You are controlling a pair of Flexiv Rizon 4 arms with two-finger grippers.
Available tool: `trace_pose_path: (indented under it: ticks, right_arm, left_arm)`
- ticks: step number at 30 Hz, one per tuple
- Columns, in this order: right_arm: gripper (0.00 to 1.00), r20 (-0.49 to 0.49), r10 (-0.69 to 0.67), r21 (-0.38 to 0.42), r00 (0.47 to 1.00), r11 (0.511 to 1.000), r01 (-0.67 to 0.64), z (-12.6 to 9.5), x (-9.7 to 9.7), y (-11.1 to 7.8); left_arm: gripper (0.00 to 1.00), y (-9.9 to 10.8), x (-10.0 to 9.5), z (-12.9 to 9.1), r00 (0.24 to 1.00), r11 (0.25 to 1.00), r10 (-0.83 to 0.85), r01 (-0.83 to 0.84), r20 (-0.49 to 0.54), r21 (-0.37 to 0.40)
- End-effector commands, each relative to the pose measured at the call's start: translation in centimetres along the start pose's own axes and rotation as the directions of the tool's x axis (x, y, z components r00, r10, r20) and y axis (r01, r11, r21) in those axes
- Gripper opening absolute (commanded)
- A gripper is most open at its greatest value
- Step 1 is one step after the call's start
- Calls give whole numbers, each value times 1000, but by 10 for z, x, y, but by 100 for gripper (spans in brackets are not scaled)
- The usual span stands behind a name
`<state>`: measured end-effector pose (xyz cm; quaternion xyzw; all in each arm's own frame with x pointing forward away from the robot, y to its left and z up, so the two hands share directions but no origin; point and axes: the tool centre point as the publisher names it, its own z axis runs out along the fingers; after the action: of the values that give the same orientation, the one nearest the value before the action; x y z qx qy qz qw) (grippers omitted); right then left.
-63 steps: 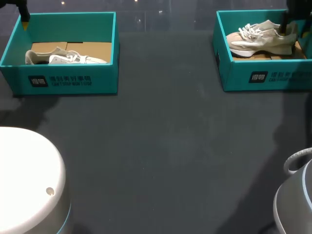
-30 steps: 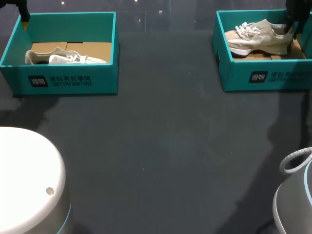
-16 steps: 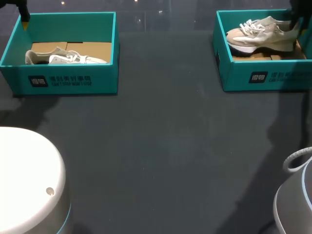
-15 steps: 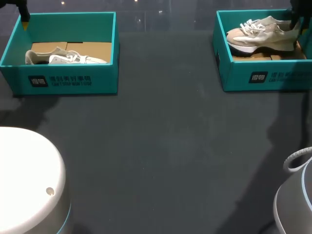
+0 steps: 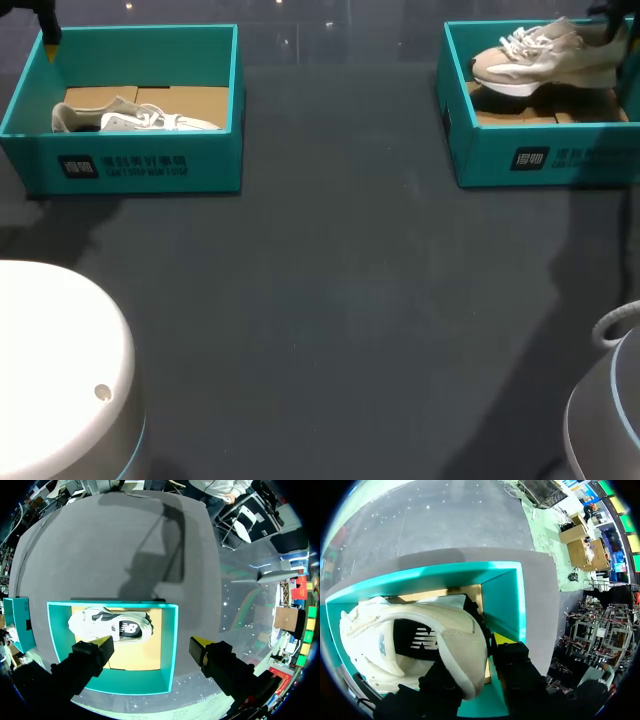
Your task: Take the shoe out of the shoebox, open the shoe tongue, remove and reinsert the insole, then place the shoe into the shoebox
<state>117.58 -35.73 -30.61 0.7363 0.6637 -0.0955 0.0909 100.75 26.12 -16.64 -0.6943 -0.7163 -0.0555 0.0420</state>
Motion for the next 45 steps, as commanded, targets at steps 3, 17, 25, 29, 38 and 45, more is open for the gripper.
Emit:
trace_pose_path:
  ticks: [3,17,25,29,38,45]
  right_arm:
    - [0,-5,15,-3,1000,1000,-15,-22,-13,-3]
    - [0,15,21,-31,1000,999,-21,-70,-21,2]
    - [0,11,46,-33,999,998,-46,-114,-22,-4]
    - [0,13,63,-54,998,997,-62,-141,-26,-9]
    - [0,21,64,-102,998,993,-61,-195,-34,-22]
    - [0,38,52,-107,998,993,-48,-229,-19,-54]
  left_arm:
    - [100,-1,0,0,1000,1000,0,0,-1,-2]
    - [100,-1,0,0,1000,1000,0,0,-1,-2]
    - [100,-1,0,0,1000,1000,0,0,-1,-2]
    - [100,-1,0,0,1000,1000,0,0,-1,-2]
    - [100,-1,0,0,1000,1000,0,0,-1,-2]
    - [100,-1,0,0,1000,1000,0,0,-1,-2]
